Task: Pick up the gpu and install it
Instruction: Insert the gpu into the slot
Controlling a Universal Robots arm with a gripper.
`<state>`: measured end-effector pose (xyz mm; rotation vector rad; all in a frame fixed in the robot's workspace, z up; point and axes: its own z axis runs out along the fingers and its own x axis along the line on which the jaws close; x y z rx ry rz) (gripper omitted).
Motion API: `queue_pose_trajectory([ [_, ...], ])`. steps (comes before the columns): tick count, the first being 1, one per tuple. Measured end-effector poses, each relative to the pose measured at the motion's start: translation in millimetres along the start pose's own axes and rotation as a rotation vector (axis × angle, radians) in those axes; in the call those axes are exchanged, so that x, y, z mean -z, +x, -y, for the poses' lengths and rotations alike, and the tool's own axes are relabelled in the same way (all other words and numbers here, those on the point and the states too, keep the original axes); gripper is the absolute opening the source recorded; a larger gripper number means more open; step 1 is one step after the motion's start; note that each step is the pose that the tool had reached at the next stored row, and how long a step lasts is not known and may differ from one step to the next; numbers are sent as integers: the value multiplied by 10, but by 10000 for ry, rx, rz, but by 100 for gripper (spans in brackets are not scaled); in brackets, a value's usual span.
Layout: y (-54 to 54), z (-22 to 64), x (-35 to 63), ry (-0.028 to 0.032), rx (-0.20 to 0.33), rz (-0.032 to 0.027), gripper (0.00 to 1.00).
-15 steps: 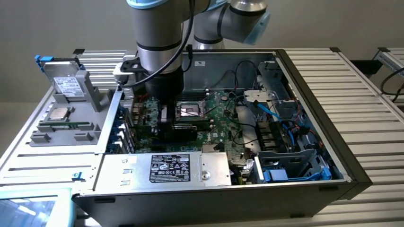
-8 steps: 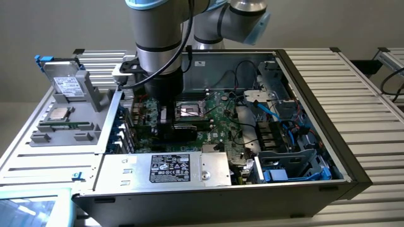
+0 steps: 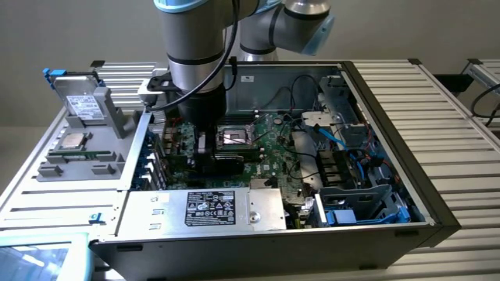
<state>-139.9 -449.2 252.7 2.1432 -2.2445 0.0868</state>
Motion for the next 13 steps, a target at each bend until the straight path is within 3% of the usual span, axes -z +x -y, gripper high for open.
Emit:
queue_pose_trajectory([
  [3,-1,0,0,0,0,1,45],
  [5,-1,0,0,1,0,1,35],
  [13,-1,0,0,0,0,1,28],
])
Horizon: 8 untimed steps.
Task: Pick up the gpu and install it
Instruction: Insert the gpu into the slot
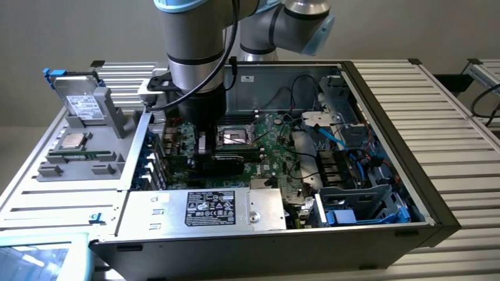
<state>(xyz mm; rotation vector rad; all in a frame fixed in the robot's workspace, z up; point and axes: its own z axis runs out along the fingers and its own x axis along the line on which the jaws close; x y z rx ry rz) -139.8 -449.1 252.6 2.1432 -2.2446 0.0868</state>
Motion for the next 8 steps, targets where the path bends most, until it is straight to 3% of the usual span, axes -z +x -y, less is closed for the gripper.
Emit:
queue_pose_trajectory([
  [8,4,1,61,-1,0,-2,28],
])
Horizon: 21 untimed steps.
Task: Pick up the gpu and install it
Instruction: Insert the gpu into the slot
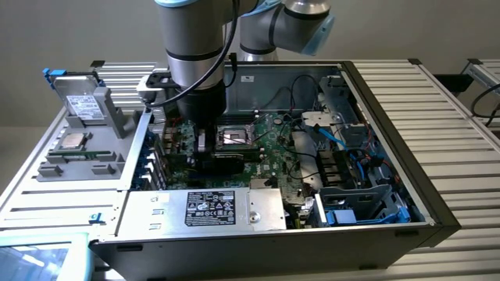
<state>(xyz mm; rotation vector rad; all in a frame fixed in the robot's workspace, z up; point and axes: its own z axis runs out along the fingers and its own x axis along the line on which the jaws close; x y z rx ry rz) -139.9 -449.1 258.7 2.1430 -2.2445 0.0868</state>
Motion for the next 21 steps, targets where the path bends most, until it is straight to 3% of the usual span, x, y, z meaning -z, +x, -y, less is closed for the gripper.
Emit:
queue_pose_trajectory([
  [9,0,0,4,0,0,0,28],
  [14,6,2,99,1,0,2,28],
  [21,43,6,100,0,0,1,28],
])
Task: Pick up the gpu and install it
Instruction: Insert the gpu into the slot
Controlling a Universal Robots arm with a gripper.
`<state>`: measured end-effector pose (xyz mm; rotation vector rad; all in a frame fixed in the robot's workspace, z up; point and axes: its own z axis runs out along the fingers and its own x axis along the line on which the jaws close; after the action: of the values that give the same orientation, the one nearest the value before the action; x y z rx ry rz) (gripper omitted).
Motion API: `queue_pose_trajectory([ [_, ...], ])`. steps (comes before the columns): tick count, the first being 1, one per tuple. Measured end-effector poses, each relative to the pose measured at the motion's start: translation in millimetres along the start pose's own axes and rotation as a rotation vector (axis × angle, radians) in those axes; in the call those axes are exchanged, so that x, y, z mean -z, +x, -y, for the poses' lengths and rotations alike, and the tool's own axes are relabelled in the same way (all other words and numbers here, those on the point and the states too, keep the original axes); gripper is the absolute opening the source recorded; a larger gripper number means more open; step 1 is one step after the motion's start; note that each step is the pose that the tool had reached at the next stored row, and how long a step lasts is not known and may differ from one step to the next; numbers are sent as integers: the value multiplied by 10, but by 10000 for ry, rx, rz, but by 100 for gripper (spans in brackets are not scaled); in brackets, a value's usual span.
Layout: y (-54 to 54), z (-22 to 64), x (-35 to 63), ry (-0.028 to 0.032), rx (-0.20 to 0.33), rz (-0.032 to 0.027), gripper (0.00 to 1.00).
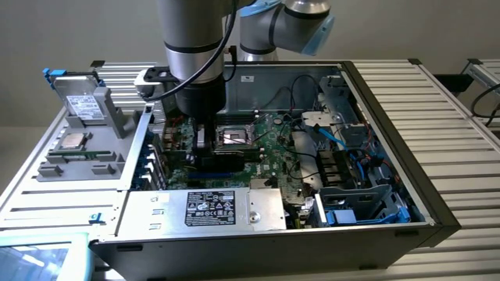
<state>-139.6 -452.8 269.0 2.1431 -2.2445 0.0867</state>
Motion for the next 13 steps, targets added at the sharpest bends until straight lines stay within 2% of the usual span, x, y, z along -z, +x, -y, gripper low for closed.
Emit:
queue_pose_trajectory([
  [3,40,25,-4,1,-4,0,28],
  [7,40,50,-4,-6,-79,2,28],
  [13,39,51,-4,-33,-436,92,28],
])
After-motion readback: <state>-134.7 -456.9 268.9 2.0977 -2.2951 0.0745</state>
